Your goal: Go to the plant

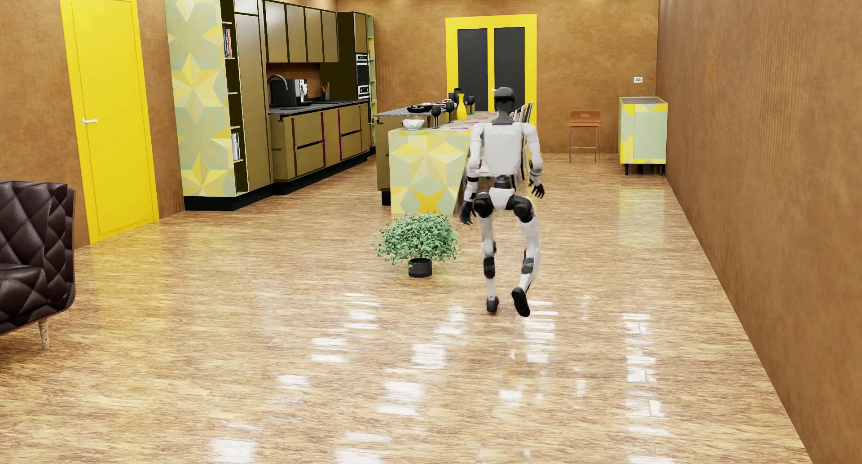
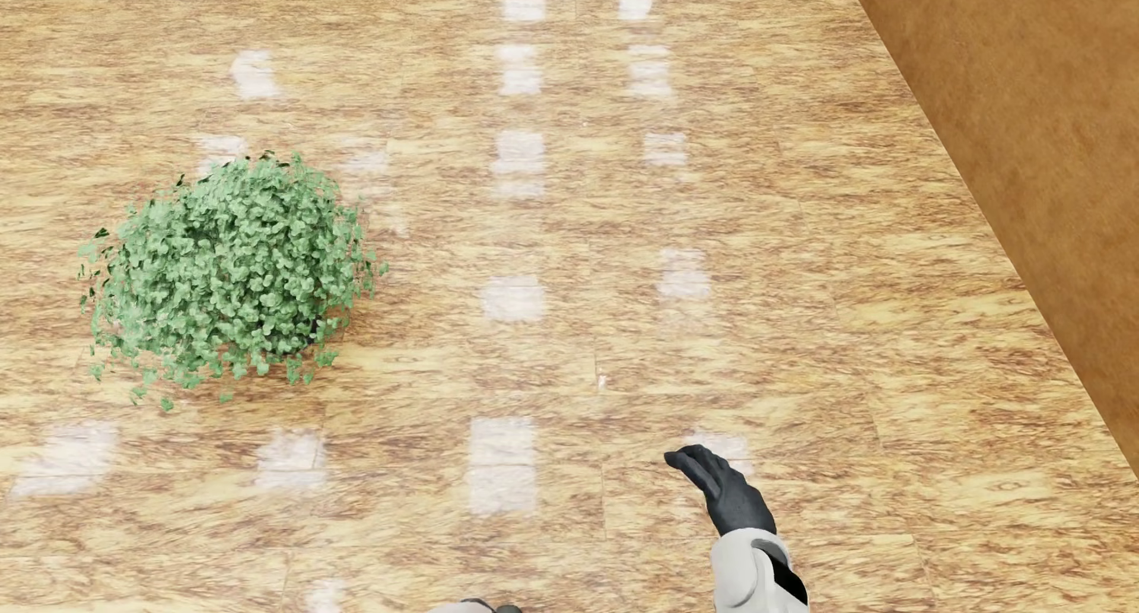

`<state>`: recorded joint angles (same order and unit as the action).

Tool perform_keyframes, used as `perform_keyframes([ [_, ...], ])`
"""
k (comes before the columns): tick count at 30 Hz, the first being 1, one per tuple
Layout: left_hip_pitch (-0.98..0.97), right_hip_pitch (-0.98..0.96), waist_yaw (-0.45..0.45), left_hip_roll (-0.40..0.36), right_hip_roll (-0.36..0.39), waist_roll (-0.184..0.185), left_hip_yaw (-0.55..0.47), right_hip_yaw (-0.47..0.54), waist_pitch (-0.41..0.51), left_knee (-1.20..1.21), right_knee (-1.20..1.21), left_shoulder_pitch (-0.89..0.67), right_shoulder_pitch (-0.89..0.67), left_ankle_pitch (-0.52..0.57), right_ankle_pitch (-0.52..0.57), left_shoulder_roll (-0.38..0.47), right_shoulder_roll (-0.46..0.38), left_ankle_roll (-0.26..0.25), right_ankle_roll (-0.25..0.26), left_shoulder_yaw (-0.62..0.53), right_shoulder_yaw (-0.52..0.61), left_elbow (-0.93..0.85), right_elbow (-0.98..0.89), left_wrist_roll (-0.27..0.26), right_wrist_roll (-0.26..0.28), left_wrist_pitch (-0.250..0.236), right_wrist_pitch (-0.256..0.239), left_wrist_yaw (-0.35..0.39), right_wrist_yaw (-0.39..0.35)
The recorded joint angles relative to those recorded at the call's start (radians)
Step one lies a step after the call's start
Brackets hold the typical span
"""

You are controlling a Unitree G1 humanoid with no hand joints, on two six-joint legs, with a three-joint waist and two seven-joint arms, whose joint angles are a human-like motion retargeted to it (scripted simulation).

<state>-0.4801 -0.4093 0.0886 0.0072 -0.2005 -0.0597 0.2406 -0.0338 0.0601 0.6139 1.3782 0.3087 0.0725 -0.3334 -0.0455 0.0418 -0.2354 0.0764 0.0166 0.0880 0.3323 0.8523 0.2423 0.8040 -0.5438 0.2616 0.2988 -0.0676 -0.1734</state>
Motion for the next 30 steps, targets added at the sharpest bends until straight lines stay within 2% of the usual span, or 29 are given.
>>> perform_keyframes([
  [1,0.120,-0.120,-0.026,-0.026,0.047,0.004,-0.018,-0.016,-0.011,-0.099,-0.103,-0.085,0.011,-0.022,-0.045,0.005,0.045,-0.014,-0.011,-0.012,-0.036,-0.011,0.138,0.040,0.056,0.006,0.045,0.029,-0.032],
  [2,0.229,-0.209,-0.052,-0.046,0.088,0.011,-0.034,-0.032,-0.027,-0.181,-0.268,-0.156,0.018,-0.045,-0.072,0.011,0.051,-0.020,0.009,-0.035,-0.040,-0.046,0.278,0.073,0.080,-0.024,0.102,0.055,-0.011],
  [3,0.317,-0.277,-0.080,-0.061,0.120,0.019,-0.054,-0.033,-0.044,-0.223,-0.477,-0.224,0.037,-0.072,-0.069,0.022,0.015,-0.024,0.020,-0.072,0.009,-0.105,0.387,0.088,0.042,-0.082,0.144,0.075,0.094],
  [4,0.392,-0.319,-0.108,-0.067,0.139,0.026,-0.083,-0.010,-0.060,-0.241,-0.726,-0.274,0.074,-0.114,-0.075,0.041,-0.040,-0.029,0.036,-0.101,0.075,-0.194,0.440,0.080,-0.040,-0.173,0.140,0.100,0.250],
  [5,0.467,-0.337,-0.133,-0.070,0.123,0.029,-0.121,0.010,-0.074,-0.241,-0.978,-0.328,0.149,-0.143,-0.073,0.056,-0.082,-0.034,0.055,-0.140,0.073,-0.285,0.424,0.027,-0.114,-0.264,0.106,0.138,0.370],
  [6,0.549,-0.336,-0.157,-0.061,0.092,0.028,-0.169,0.019,-0.083,-0.243,-1.156,-0.359,0.263,-0.159,-0.080,0.070,-0.085,-0.041,0.024,-0.182,-0.021,-0.381,0.358,-0.048,-0.136,-0.354,0.082,0.175,0.416],
  [7,0.616,-0.320,-0.179,-0.032,0.069,0.024,-0.217,0.045,-0.090,-0.200,-1.179,-0.356,0.394,-0.157,-0.124,0.093,-0.044,-0.067,0.063,-0.232,-0.149,-0.484,0.271,-0.114,-0.116,-0.431,0.071,0.189,0.392],
  [8,0.634,-0.327,-0.192,0.021,0.050,0.021,-0.262,0.027,-0.089,-0.072,-1.038,-0.319,0.502,-0.060,0.050,0.131,0.024,-0.074,0.134,-0.275,-0.230,-0.593,0.197,-0.152,-0.095,-0.483,0.058,0.181,0.342],
  [9,0.572,-0.344,-0.193,0.081,0.033,0.023,-0.305,-0.040,-0.079,0.155,-0.844,-0.257,0.559,0.154,0.113,0.157,0.084,-0.147,0.024,-0.299,-0.250,-0.691,0.159,-0.169,-0.099,-0.499,0.050,0.161,0.300],
  [10,0.433,-0.330,-0.181,0.146,0.002,0.031,-0.329,-0.120,-0.064,0.450,-0.684,-0.181,0.557,0.280,-0.008,0.151,0.120,-0.140,0.003,-0.309,-0.239,-0.749,0.160,-0.180,-0.119,-0.484,0.062,0.148,0.274],
  [11,0.255,-0.276,-0.157,0.240,-0.020,0.042,-0.318,-0.194,-0.047,0.675,-0.604,-0.113,0.503,0.233,-0.117,0.122,0.133,-0.030,-0.005,-0.308,-0.213,-0.757,0.191,-0.165,-0.136,-0.445,0.087,0.150,0.254],
  [12,0.087,-0.180,-0.119,0.296,-0.020,0.053,-0.292,-0.271,-0.035,0.779,-0.605,-0.062,0.420,0.143,-0.195,0.090,0.127,0.078,-0.007,-0.298,-0.171,-0.726,0.236,-0.115,-0.149,-0.405,0.115,0.180,0.231],
  [13,-0.049,-0.060,-0.076,0.249,0.001,0.060,-0.281,-0.348,-0.029,0.785,-0.658,-0.021,0.329,0.107,-0.254,0.064,0.098,0.092,-0.010,-0.278,-0.108,-0.674,0.283,-0.074,-0.163,-0.381,0.132,0.232,0.212],
  [14,-0.149,0.060,-0.036,0.134,0.035,0.061,-0.281,-0.421,-0.027,0.707,-0.725,0.018,0.241,0.079,-0.304,0.042,0.048,0.011,-0.015,-0.240,-0.032,-0.611,0.320,-0.092,-0.172,-0.371,0.129,0.281,0.207],
  [16,-0.260,0.259,0.034,-0.130,0.127,0.049,-0.309,-0.557,-0.029,0.369,-0.819,0.101,0.126,0.098,-0.404,0.050,-0.082,-0.188,-0.025,-0.115,0.093,-0.514,0.306,-0.228,-0.173,-0.357,0.073,0.311,0.217],
  [17,-0.267,0.335,0.065,-0.207,0.177,0.040,-0.289,-0.608,-0.031,0.118,-0.848,0.147,0.069,0.221,-0.436,0.061,-0.159,-0.271,-0.042,-0.027,0.132,-0.495,0.277,-0.275,-0.147,-0.347,0.046,0.318,0.223],
  [18,-0.246,0.389,0.087,-0.189,0.226,0.039,-0.082,-0.627,-0.037,-0.131,-0.837,0.170,-0.004,0.430,-0.438,0.044,-0.239,-0.269,-0.051,0.077,0.143,-0.539,0.233,-0.314,-0.127,-0.271,0.033,0.317,0.251],
  [19,-0.178,0.399,0.104,-0.106,0.241,0.046,0.304,-0.619,-0.047,-0.246,-0.723,0.229,-0.074,0.525,-0.410,-0.005,-0.308,0.147,-0.001,0.207,0.152,-0.594,0.200,-0.358,-0.123,-0.229,0.034,0.337,0.254],
  [20,-0.094,0.355,0.149,-0.007,0.230,0.049,0.328,-0.564,-0.052,-0.203,-0.463,0.295,-0.133,0.222,-0.280,-0.065,-0.360,0.170,0.089,0.349,0.156,-0.648,0.171,-0.406,-0.145,-0.213,0.043,0.374,0.225],
  [21,-0.083,0.256,0.191,0.046,0.181,0.058,0.312,-0.502,-0.042,-0.077,-0.148,0.324,-0.172,0.068,-0.106,-0.135,-0.407,0.171,0.125,0.462,0.133,-0.652,0.157,-0.453,-0.171,-0.245,0.061,0.418,0.162],
  [22,-0.116,0.140,0.221,0.063,0.093,0.062,0.256,-0.465,-0.024,0.072,0.094,0.276,-0.137,-0.013,-0.111,-0.176,-0.437,0.171,0.102,0.536,0.056,-0.636,0.132,-0.486,-0.176,-0.249,0.081,0.469,0.064],
  [23,-0.147,0.017,0.226,0.047,-0.013,0.066,0.180,-0.427,-0.008,0.173,0.218,0.190,-0.050,-0.057,-0.164,-0.184,-0.422,0.171,-0.026,0.556,-0.052,-0.615,0.109,-0.510,-0.137,-0.249,0.095,0.512,-0.033],
  [24,-0.165,-0.094,0.207,0.005,-0.095,0.071,0.092,-0.370,-0.001,0.217,0.203,0.123,0.038,-0.072,-0.214,-0.165,-0.396,0.171,-0.092,0.510,-0.131,-0.593,0.106,-0.514,-0.064,-0.276,0.094,0.503,-0.071],
  [25,-0.166,-0.193,0.171,-0.048,-0.132,0.078,-0.006,-0.295,-0.002,0.216,0.080,0.070,0.130,-0.060,-0.232,-0.124,-0.370,0.171,-0.152,0.387,-0.160,-0.566,0.125,-0.455,-0.016,-0.316,0.085,0.442,-0.045],
  [26,-0.160,-0.242,0.128,-0.095,-0.133,0.086,-0.101,-0.212,-0.006,0.208,-0.130,0.048,0.197,-0.040,-0.260,-0.050,-0.352,0.171,-0.155,0.226,-0.150,-0.541,0.163,-0.327,-0.025,-0.366,0.082,0.332,0.035],
  [27,-0.151,-0.247,0.081,-0.123,-0.106,0.094,-0.161,-0.085,-0.012,0.210,-0.376,0.017,0.260,-0.038,-0.210,0.029,-0.326,0.172,-0.141,0.068,-0.140,-0.533,0.189,-0.164,-0.073,-0.391,0.081,0.198,0.116],
  [28,-0.140,-0.205,0.034,-0.120,-0.019,0.105,-0.190,0.183,-0.020,0.222,-0.577,-0.026,0.316,-0.069,-0.015,0.091,-0.272,0.177,0.023,-0.062,-0.149,-0.546,0.200,-0.036,-0.118,-0.402,0.080,0.053,0.166],
  [29,-0.158,-0.082,0.007,-0.140,0.053,0.109,-0.255,0.365,-0.027,0.268,-0.656,-0.080,0.371,-0.104,-0.097,0.117,-0.207,0.147,0.221,-0.169,-0.190,-0.566,0.195,0.022,-0.140,-0.403,0.082,-0.068,0.178],
  [30,-0.187,0.013,-0.003,-0.170,0.053,0.110,-0.360,0.309,-0.028,0.328,-0.701,-0.135,0.407,-0.118,-0.239,0.128,-0.126,0.077,0.231,-0.243,-0.233,-0.586,0.187,0.022,-0.149,-0.396,0.082,-0.124,0.165],
])
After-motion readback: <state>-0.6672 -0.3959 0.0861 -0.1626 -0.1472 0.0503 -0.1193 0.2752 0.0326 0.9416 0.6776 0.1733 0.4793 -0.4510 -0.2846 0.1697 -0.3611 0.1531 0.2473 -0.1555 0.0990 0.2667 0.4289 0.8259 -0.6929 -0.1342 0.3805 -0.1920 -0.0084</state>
